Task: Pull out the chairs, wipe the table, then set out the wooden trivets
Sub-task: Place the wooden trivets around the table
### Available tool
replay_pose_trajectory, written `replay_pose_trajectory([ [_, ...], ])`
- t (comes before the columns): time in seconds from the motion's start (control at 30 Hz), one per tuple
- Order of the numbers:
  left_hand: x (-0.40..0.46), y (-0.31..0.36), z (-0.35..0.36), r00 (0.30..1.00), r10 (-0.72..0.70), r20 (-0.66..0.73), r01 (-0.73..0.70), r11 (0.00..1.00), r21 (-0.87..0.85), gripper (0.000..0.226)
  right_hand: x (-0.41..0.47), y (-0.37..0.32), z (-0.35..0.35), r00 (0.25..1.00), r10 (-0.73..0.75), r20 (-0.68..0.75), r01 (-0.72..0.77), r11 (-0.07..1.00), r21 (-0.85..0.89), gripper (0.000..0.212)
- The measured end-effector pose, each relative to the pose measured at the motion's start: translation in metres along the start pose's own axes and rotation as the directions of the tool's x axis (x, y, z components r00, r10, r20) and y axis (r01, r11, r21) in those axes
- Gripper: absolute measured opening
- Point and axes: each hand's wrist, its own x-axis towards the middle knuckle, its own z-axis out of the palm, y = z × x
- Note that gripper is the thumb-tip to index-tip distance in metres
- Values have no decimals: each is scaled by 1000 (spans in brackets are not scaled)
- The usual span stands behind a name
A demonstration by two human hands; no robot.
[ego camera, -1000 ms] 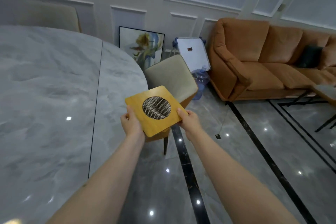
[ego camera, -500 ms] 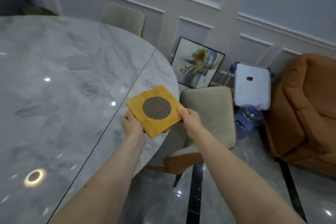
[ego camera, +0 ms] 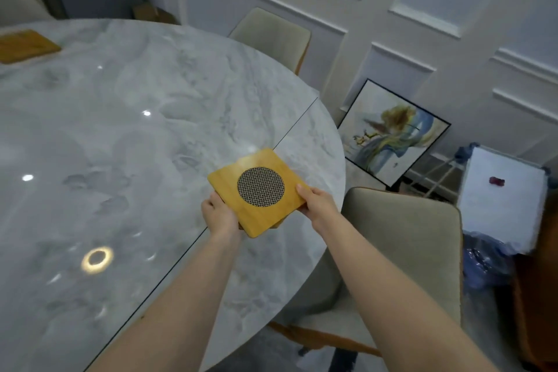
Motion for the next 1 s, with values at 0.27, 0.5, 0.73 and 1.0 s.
replay_pose_trajectory([
  [0.27, 31, 0, 12, 981, 62, -186, -61, 998, 11, 27, 41, -16, 16, 992, 7, 125, 0, 998, -58, 14],
  [0.5, 12, -23, 39, 890, 13, -456, -56, 995, -81, 37, 78, -42, -14, 960, -78, 269, 89, 996, -27, 18],
  [0.73, -10, -50, 41, 744, -57, -666, -116, 970, -212, 28, 110, -40, -56, 956, 48, 290, -17, 994, -110, 33],
  [1.0, -17, -74, 8, 635, -118, -763, -155, 949, -275, 28, 123, -1, -62, 979, 122, 163, -99, 984, -146, 26],
])
